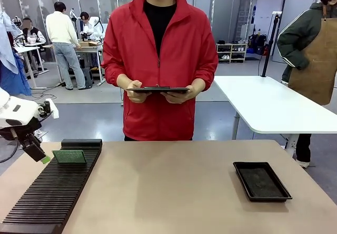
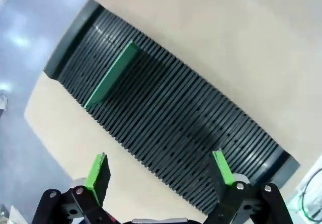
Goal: Inspect the PCB.
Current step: Pick up the Blank PCB and present it to the human.
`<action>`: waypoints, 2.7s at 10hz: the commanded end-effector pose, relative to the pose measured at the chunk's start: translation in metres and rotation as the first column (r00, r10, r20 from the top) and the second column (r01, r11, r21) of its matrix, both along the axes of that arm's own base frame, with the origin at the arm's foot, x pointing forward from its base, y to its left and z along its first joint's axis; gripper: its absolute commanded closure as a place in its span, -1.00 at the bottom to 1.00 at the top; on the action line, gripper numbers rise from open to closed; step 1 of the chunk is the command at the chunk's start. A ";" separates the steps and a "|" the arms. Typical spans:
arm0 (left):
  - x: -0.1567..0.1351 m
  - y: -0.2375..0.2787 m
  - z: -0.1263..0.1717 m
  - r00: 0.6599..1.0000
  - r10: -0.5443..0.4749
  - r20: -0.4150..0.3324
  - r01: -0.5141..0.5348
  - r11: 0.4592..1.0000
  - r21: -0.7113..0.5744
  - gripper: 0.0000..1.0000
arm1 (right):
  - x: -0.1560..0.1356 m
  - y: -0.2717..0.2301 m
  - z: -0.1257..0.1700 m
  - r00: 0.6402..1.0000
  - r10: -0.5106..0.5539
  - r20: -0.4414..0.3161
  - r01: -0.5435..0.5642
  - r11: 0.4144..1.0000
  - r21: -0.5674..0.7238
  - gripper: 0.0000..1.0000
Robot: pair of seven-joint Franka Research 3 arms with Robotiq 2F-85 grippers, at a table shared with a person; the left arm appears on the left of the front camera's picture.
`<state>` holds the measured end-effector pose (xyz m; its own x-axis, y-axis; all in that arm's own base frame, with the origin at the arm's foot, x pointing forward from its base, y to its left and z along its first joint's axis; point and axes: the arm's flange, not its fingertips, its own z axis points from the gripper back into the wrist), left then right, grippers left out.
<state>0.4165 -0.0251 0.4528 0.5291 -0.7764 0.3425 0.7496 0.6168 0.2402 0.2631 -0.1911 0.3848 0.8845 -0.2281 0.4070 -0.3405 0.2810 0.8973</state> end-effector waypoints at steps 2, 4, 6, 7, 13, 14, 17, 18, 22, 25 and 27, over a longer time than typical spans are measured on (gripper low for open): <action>0.000 0.000 0.000 1.000 0.000 0.000 0.000 1.000 0.000 -1.00 | 0.000 0.000 0.001 1.000 0.001 0.011 -0.001 1.000 0.010 -1.00; 0.000 0.000 0.000 1.000 0.000 0.000 0.000 1.000 0.000 -1.00 | 0.000 0.000 0.001 1.000 0.001 0.011 -0.001 1.000 0.010 -1.00; 0.003 0.003 -0.002 1.000 -0.020 -0.007 0.020 1.000 -0.010 -1.00 | 0.000 0.000 0.001 1.000 0.001 0.011 -0.001 1.000 0.010 -1.00; 0.014 0.008 -0.007 0.993 -0.089 0.075 0.080 0.991 0.107 -1.00 | 0.000 0.000 0.001 1.000 0.001 0.011 -0.001 1.000 0.010 -1.00; 0.074 0.032 -0.027 0.887 -0.461 -0.037 0.447 0.836 0.318 -1.00 | 0.000 0.000 0.001 1.000 0.001 0.011 -0.001 1.000 0.010 -1.00; 0.079 0.033 -0.029 0.863 -0.504 -0.035 0.491 0.822 0.289 -1.00 | 0.000 0.000 0.001 1.000 0.001 0.011 -0.001 1.000 0.010 -1.00; 0.110 0.035 -0.048 0.839 -0.541 -0.055 0.537 0.809 0.240 -1.00 | 0.000 0.000 0.001 1.000 0.001 0.011 -0.001 1.000 0.010 -1.00; 0.113 0.033 -0.051 0.836 -0.544 -0.074 0.545 0.805 0.233 -1.00 | 0.000 0.000 0.001 1.000 0.001 0.011 -0.001 1.000 0.010 -1.00; 0.139 0.030 -0.071 0.843 -0.527 -0.109 0.536 0.809 0.241 -1.00 | 0.000 0.000 0.001 1.000 0.001 0.011 -0.001 1.000 0.010 -1.00; 0.151 0.028 -0.082 0.844 -0.517 -0.146 0.537 0.815 0.218 -1.00 | 0.000 0.000 0.001 1.000 0.001 0.011 -0.001 1.000 0.010 -1.00; 0.152 0.028 -0.085 0.847 -0.506 -0.161 0.531 0.818 0.221 0.12 | 0.000 0.000 0.001 1.000 0.001 0.011 -0.001 1.000 0.010 -1.00</action>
